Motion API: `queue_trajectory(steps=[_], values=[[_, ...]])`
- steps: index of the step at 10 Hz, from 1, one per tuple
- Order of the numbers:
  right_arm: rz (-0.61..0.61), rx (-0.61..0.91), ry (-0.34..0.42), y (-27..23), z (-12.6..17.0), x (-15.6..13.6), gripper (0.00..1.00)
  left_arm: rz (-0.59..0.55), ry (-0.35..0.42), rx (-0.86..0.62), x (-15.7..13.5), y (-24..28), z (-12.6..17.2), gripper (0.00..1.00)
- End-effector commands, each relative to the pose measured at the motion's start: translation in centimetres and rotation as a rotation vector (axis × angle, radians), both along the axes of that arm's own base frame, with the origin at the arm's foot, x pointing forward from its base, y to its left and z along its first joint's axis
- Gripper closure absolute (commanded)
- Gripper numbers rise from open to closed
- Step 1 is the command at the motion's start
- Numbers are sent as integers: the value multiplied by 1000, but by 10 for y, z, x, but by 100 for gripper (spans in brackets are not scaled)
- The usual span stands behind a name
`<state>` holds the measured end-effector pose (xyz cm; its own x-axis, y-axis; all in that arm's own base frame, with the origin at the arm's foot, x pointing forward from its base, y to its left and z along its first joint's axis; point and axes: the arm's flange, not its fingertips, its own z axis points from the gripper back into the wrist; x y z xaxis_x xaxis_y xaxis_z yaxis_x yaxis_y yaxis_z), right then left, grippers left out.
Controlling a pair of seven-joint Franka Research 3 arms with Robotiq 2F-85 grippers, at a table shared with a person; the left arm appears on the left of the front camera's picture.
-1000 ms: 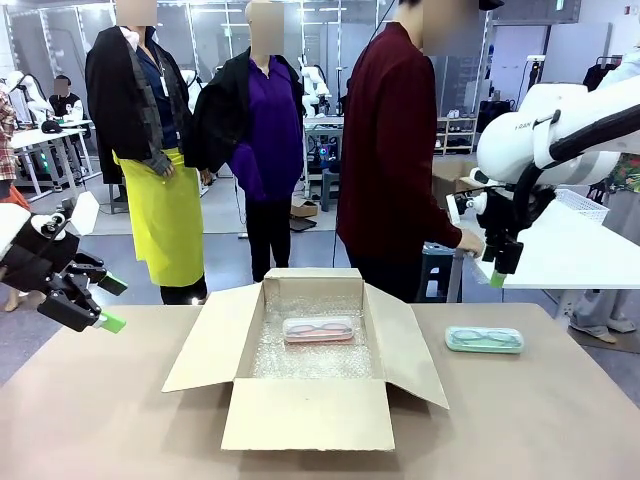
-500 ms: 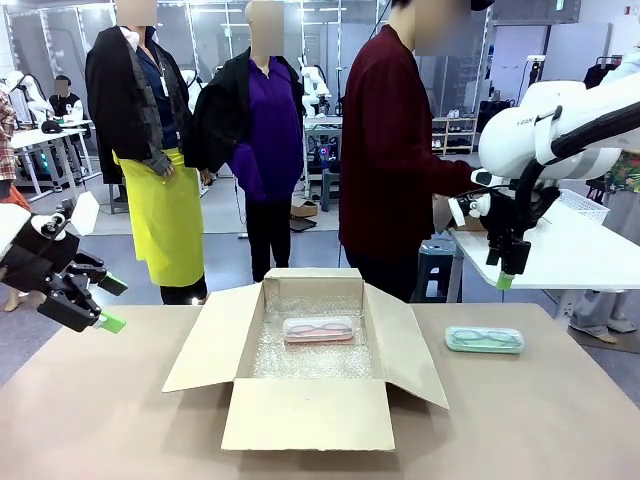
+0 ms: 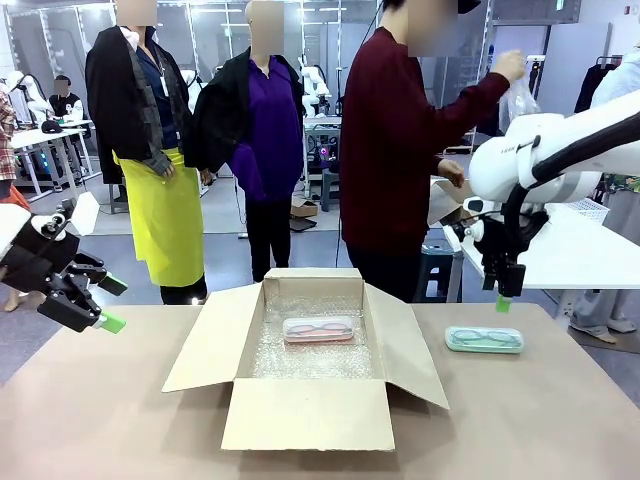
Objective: Pack the glasses set securely to prepare it for shipping.
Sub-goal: Put the Glasses case from the right side of the table into the Package Box.
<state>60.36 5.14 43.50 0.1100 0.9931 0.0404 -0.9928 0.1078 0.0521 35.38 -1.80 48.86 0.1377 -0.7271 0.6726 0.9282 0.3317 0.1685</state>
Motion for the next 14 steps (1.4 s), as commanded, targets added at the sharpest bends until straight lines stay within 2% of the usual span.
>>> queue_trajectory(steps=[1, 4, 7, 10, 13, 14], values=[[10, -16, 23, 1, -12, 5, 0, -23, -9, -21, 1, 2, 1, 0], [-7, 10, 65, -1, -55, 8, 0, -23, -9, -21, 1, 2, 1, 0], [-26, -35, -2, 2, -79, 5, 0, -23, -9, -21, 1, 2, 1, 0], [-24, -52, -8, 3, -105, 10, 0, -23, -9, -21, 1, 2, 1, 0], [14, -43, -45, 3, -119, 11, 0, -23, -9, -21, 1, 2, 1, 0], [8, -50, -23, 3, -124, 10, 0, -23, -9, -21, 1, 2, 1, 0]])
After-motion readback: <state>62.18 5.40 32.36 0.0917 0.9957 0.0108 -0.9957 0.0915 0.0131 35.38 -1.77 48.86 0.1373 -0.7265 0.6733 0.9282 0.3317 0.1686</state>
